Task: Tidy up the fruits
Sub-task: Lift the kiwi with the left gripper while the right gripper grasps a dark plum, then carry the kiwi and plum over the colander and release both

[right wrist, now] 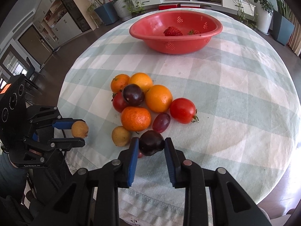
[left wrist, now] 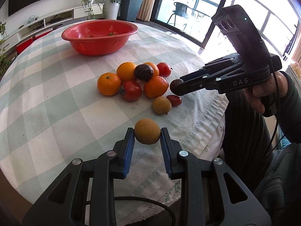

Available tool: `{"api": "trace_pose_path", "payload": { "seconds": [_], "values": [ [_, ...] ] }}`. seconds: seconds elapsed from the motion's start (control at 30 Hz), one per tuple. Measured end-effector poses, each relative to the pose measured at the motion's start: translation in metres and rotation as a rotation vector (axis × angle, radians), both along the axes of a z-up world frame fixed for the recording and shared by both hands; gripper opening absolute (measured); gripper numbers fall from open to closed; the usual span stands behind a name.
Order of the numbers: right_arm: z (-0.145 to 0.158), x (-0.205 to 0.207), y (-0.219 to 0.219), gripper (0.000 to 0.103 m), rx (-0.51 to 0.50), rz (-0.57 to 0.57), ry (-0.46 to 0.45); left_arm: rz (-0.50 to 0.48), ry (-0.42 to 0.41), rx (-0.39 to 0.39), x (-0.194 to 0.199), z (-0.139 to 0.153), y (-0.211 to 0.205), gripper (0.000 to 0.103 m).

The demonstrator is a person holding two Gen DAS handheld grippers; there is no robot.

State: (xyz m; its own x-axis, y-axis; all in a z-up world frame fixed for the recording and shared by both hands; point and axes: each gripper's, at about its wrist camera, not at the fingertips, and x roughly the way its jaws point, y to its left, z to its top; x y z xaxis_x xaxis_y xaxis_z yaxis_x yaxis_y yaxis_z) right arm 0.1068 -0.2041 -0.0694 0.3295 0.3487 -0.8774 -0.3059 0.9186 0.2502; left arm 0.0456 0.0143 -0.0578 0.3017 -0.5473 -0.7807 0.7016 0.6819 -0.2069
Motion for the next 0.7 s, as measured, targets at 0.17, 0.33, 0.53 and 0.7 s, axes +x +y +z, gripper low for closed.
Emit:
{"api": "trace_pose_path", "payload": {
  "seconds": [0.17, 0.33, 0.53, 0.7],
  "values": [
    [0.015, -0.004, -0.012, 0.030, 0.013, -0.022, -0.027, 0.019, -0.008, -0.015, 0.005, 0.006, 0.005, 0.026],
    [0.034, -0.002, -0.024, 0.030, 0.036, -0.044, -0.071, 0.037, -0.031, -0.024, 0.013, 0.017, 0.010, 0.026],
    [0.062, 0.015, -0.030, 0.030, 0.033, -0.057, -0.137, 0.061, -0.076, -0.022, 0.041, 0.041, 0.009, 0.026],
    [0.088, 0.046, -0.030, 0.030, 0.035, -0.048, -0.200, 0.097, -0.108, -0.033, 0.084, 0.066, 0.006, 0.026]
  ]
}}
